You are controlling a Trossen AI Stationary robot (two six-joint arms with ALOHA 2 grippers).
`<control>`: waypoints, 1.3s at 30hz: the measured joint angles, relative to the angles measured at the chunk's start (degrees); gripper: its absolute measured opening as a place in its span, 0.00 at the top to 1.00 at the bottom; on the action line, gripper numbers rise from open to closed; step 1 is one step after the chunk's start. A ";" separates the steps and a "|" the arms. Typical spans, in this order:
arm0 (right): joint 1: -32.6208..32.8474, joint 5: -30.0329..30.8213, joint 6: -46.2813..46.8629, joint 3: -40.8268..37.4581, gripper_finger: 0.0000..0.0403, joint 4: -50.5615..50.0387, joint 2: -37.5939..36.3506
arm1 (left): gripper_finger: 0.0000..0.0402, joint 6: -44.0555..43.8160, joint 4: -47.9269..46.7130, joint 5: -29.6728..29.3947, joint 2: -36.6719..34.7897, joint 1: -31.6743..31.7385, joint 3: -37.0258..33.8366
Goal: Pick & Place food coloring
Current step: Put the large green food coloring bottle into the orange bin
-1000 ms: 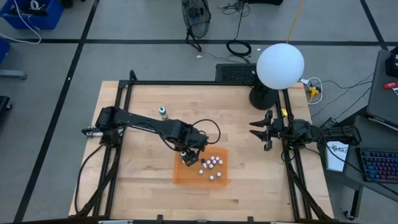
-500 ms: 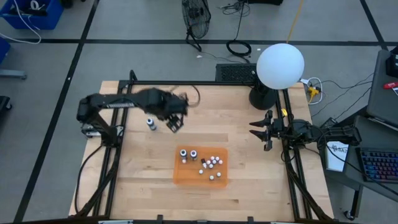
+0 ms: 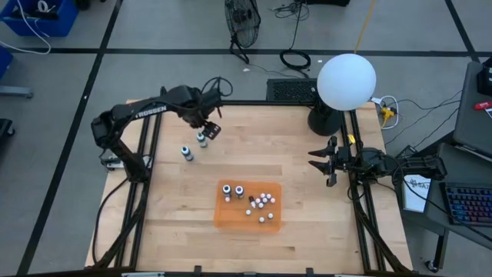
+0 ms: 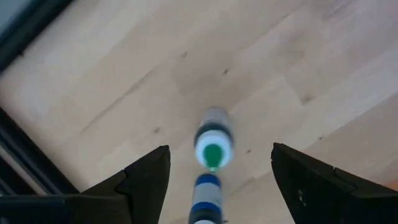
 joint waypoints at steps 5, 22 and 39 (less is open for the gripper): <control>0.02 -0.01 -0.01 -0.01 0.64 0.00 0.00 | 0.32 0.91 2.41 2.17 0.00 3.19 -4.76; 0.00 -0.02 -0.01 -0.02 0.64 0.00 0.00 | 0.35 2.37 16.57 6.74 0.00 1.03 -19.14; 0.02 0.00 -0.02 0.01 0.65 0.00 0.00 | 0.38 2.41 21.94 5.20 0.02 0.75 -22.00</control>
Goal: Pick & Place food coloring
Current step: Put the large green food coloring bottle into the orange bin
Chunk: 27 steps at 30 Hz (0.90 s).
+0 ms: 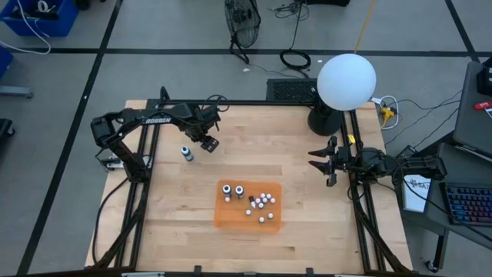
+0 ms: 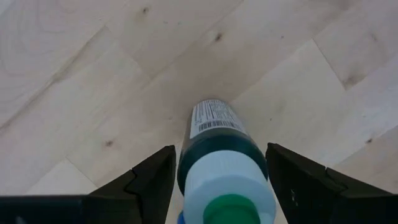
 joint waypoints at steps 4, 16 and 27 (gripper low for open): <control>0.00 -0.02 0.01 0.00 0.64 0.00 0.00 | 0.38 0.16 0.02 -0.02 -0.01 0.00 -0.01; -0.01 0.00 0.00 0.00 0.64 0.00 0.00 | 0.59 2.53 1.03 -1.59 -0.01 -0.02 -0.02; 0.00 -0.02 0.02 0.00 0.65 0.00 0.00 | 0.66 1.34 -4.71 -2.48 -4.31 -3.64 8.11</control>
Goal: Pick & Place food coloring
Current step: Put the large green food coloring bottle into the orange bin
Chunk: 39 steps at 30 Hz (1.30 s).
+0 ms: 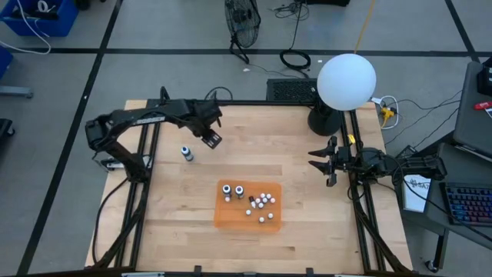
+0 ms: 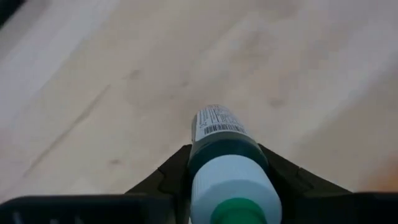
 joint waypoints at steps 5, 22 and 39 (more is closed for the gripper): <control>0.00 0.00 0.00 0.00 0.64 0.00 -0.02 | 0.66 -3.04 -5.20 3.10 -5.30 -10.55 9.94; -0.01 0.00 0.00 0.00 0.64 0.02 -0.02 | 0.66 -10.07 -4.11 -8.29 15.34 -49.56 35.13; -0.02 0.02 0.00 0.00 0.65 0.02 -0.02 | 0.66 -9.49 -13.86 -1.62 34.09 -49.28 42.82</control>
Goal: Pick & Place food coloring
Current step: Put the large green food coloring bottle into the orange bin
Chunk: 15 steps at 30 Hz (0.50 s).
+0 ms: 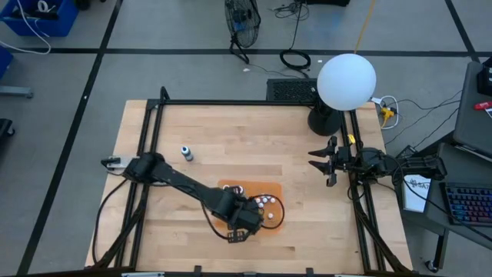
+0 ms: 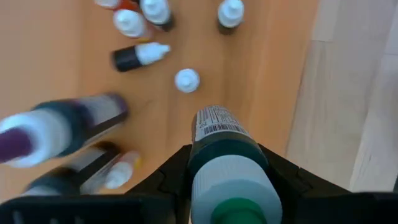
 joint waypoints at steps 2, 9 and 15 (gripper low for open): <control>0.00 -0.02 0.00 0.00 0.64 0.00 0.00 | 0.66 0.67 0.22 0.28 1.27 0.20 0.00; 0.02 -0.02 0.00 -0.02 0.64 -0.02 0.01 | 0.66 1.62 0.78 1.06 4.54 1.64 0.00; 0.02 -0.02 -0.02 -0.01 0.64 -0.02 0.02 | 0.66 1.99 1.17 1.12 4.64 2.42 0.00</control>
